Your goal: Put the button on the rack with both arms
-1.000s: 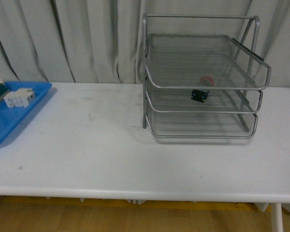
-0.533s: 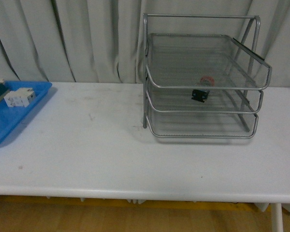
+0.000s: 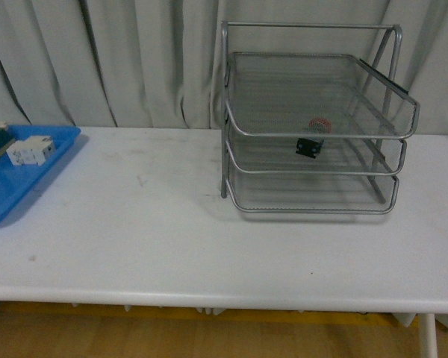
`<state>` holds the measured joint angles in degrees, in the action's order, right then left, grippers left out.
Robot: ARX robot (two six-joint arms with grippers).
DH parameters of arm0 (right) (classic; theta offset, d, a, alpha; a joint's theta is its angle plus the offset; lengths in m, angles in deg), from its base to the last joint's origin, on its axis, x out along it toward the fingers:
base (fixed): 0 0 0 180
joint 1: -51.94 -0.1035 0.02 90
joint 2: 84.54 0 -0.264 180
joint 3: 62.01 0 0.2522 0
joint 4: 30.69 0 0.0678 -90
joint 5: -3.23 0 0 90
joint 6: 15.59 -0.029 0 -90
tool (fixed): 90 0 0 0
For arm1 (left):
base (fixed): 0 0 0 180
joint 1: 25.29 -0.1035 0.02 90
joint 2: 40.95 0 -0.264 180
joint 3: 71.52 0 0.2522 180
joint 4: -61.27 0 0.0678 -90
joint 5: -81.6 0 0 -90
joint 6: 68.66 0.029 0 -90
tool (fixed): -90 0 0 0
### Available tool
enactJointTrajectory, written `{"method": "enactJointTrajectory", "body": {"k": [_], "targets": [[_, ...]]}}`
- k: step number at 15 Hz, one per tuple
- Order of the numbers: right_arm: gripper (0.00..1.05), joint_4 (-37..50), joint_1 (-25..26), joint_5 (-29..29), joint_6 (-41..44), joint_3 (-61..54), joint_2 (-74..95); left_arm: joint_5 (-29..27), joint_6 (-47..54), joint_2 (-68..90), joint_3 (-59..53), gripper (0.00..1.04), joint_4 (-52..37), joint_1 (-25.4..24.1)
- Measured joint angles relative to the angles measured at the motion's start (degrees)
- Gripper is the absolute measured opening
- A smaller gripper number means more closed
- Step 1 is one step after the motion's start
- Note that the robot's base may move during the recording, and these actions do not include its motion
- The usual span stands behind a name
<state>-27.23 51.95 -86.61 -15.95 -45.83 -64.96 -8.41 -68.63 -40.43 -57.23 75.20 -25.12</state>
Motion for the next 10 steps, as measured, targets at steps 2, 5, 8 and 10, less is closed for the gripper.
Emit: {"method": "enactJointTrajectory", "body": {"k": [2,5,8,10], "targets": [[0.02,0.98,0.00,0.00,0.00,-1.75,-2.03,0.00,0.00,0.00,0.00,0.98,0.02,0.00],[0.02,-2.64,0.00,-0.04,0.02,-1.81,-5.44,0.00,0.00,0.00,0.00,0.98,0.02,0.00],[0.02,-6.93,0.00,-0.04,0.02,-1.81,-9.40,0.00,0.00,0.00,0.00,0.98,0.00,0.00],[0.02,-17.64,0.00,-0.11,0.02,-1.79,-18.45,-0.07,0.00,0.00,0.00,0.98,0.02,0.00]]}}
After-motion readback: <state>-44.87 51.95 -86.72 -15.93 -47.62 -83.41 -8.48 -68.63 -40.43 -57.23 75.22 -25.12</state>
